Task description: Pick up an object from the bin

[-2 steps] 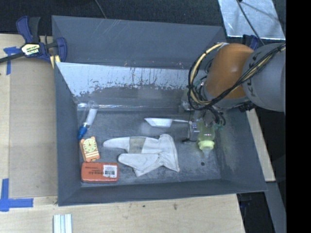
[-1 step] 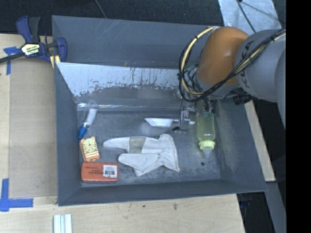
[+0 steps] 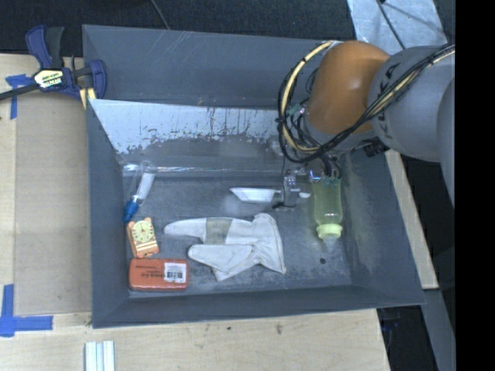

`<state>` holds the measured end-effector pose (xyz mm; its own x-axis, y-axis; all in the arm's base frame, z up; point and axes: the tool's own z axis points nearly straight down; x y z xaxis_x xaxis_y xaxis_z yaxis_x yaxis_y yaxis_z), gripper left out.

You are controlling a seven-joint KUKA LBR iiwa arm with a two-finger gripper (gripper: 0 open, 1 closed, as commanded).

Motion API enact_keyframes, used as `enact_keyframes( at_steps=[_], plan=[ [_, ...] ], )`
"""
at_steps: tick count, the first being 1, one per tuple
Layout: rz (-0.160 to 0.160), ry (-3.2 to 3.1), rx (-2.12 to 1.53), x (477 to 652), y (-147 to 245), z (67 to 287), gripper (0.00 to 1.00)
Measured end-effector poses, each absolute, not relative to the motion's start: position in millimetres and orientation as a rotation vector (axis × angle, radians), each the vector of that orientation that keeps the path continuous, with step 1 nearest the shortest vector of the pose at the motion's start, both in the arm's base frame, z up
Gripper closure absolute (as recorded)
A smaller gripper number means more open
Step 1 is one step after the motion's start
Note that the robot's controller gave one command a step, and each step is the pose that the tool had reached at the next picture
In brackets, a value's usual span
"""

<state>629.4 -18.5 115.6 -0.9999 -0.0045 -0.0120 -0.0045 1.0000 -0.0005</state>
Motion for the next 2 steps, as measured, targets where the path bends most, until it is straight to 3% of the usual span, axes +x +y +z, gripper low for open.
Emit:
enact_keyframes(
  at_steps=[1,2],
  plan=[
    [0.001,3.138,-0.047,625.3,-19,86,0.0],
    [0.0,3.137,0.093,613.8,-14,71,0.0]
  ],
)
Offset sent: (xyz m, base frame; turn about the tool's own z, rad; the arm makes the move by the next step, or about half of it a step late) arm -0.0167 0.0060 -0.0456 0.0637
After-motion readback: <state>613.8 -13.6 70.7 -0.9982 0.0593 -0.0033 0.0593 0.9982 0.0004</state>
